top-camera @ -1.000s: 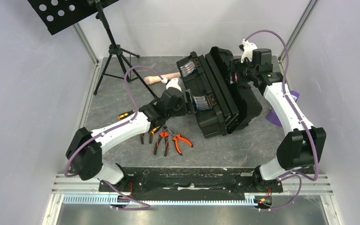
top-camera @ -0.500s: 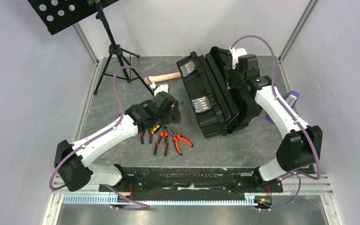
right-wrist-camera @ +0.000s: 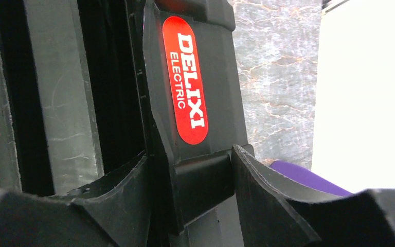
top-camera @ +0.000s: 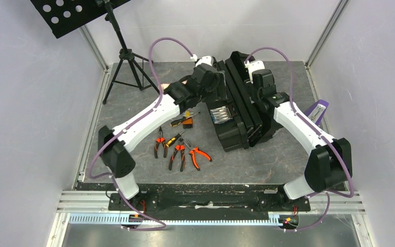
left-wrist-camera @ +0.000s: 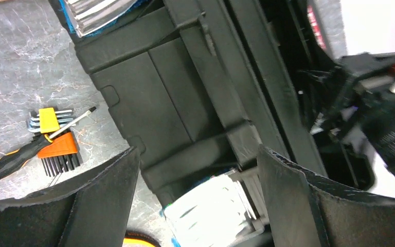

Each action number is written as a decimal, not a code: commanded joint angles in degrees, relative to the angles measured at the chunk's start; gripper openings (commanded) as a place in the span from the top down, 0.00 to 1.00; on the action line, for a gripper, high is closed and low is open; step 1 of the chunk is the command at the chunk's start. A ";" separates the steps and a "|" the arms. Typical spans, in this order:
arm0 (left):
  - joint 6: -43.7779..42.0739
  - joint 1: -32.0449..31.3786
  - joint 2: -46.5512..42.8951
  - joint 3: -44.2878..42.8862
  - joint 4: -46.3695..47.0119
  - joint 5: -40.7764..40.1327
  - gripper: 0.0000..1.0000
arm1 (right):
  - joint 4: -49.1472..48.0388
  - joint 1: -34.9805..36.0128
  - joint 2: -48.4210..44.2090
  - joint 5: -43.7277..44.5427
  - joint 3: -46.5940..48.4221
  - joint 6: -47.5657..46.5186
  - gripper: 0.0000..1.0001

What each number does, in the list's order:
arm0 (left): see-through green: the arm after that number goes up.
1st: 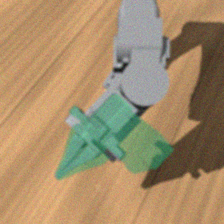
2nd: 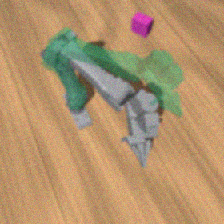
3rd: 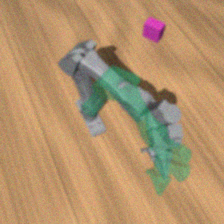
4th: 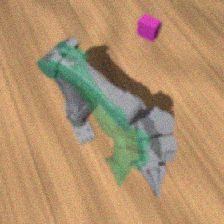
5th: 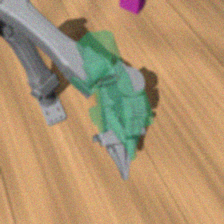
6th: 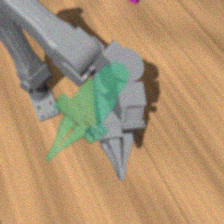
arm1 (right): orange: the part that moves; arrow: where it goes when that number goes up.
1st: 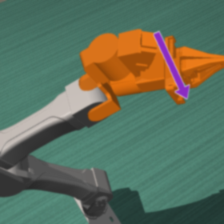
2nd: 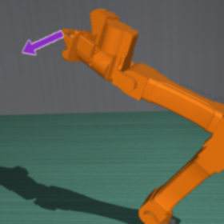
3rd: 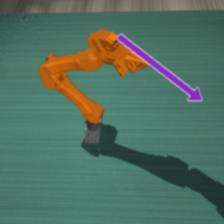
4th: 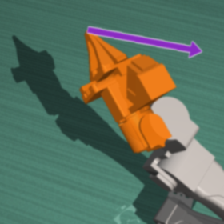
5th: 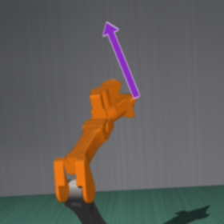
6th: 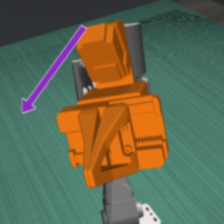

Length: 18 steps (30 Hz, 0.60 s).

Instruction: Pack the tool kit

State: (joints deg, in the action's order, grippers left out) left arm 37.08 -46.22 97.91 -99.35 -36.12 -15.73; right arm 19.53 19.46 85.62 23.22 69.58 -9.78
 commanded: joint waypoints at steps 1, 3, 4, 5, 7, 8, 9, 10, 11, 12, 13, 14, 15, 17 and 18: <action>-1.51 1.43 5.43 -4.14 0.35 0.78 0.11 | -4.42 2.41 -0.93 8.78 -1.88 -2.03 0.47; -1.15 1.87 7.22 -4.52 0.35 1.43 0.11 | -5.62 3.35 -1.03 11.60 -2.85 -2.59 0.53; -0.82 2.00 7.95 -4.62 0.35 2.08 0.11 | -5.80 3.68 -1.08 12.67 -2.96 -2.92 0.56; -0.67 2.01 8.41 -4.62 0.49 2.64 0.12 | -5.84 3.99 -1.14 13.78 -2.92 -3.36 0.58; -0.24 2.01 9.13 -4.44 0.82 4.34 0.12 | -5.96 4.82 -1.62 16.00 -2.41 -4.37 0.64; 0.00 2.01 9.22 -4.25 1.25 5.23 0.12 | -6.08 5.11 -2.01 16.46 -2.07 -4.96 0.68; 0.24 2.01 9.09 -3.91 1.74 5.86 0.12 | -6.02 5.26 -2.43 16.74 -1.66 -5.35 0.72; 0.51 2.01 8.83 -3.33 2.53 6.50 0.12 | -6.07 5.44 -3.00 16.94 -1.10 -5.71 0.77; 0.74 2.01 8.35 -2.75 3.21 6.88 0.12 | -6.10 5.65 -3.55 17.15 -0.60 -6.12 0.81; 1.02 2.01 7.96 -2.08 3.88 7.10 0.12 | -6.12 5.88 -4.32 17.50 0.02 -6.63 0.86; 1.22 2.05 7.47 -1.46 4.30 7.24 0.12 | -6.26 6.14 -5.02 17.79 0.64 -7.40 0.90; 1.58 2.16 7.11 -0.94 4.76 7.48 0.12 | -6.50 6.47 -5.53 18.44 1.08 -8.24 0.94; 2.02 2.34 6.50 -0.25 5.35 7.95 0.12 | -6.54 6.75 -6.03 19.01 1.82 -9.48 0.97; 3.16 2.91 5.17 1.41 7.28 9.79 0.11 | -6.62 7.51 -6.84 20.60 3.30 -11.43 1.00; 3.89 3.33 4.54 2.12 8.39 11.10 0.10 | -6.69 7.81 -7.21 21.14 4.23 -12.62 1.00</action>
State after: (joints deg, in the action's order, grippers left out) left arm 37.91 -43.81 105.84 -99.98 -32.16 -9.54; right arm 17.98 25.80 84.79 37.30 67.26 -17.76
